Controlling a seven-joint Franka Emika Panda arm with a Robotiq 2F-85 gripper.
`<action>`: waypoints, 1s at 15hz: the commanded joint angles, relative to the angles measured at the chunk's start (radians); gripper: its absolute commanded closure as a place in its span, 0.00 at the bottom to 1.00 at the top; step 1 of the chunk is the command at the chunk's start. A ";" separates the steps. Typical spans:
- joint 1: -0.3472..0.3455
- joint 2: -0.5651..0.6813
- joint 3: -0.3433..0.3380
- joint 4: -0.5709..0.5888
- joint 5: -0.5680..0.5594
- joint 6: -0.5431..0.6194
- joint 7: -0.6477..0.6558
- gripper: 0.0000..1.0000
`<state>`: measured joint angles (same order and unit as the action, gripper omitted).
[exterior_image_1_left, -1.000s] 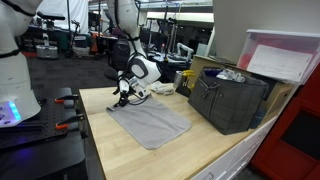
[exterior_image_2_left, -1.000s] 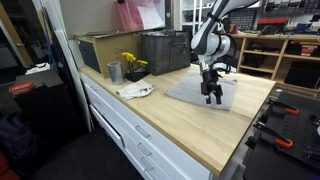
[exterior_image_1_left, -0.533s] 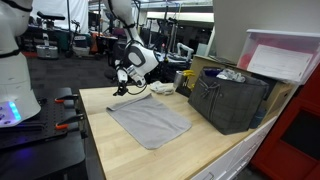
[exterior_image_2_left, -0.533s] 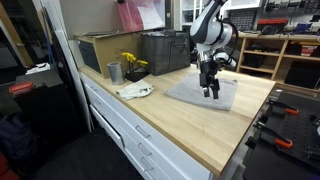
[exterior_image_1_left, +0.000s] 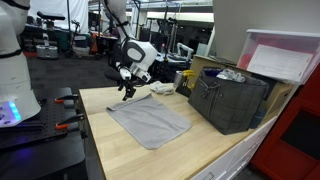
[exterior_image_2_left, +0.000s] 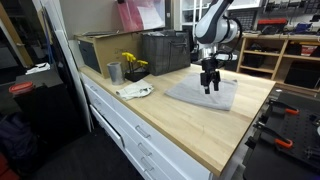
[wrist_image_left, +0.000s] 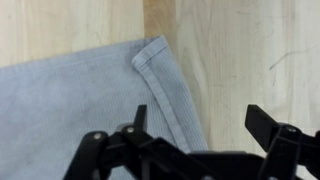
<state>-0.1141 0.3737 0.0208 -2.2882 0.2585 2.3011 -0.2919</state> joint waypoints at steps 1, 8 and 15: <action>0.020 -0.104 -0.029 -0.032 -0.065 0.049 0.092 0.00; 0.032 -0.333 -0.070 -0.013 -0.228 -0.010 0.207 0.00; 0.025 -0.507 -0.086 0.068 -0.289 -0.159 0.186 0.00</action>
<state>-0.0954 -0.0763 -0.0539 -2.2524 -0.0191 2.2174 -0.0950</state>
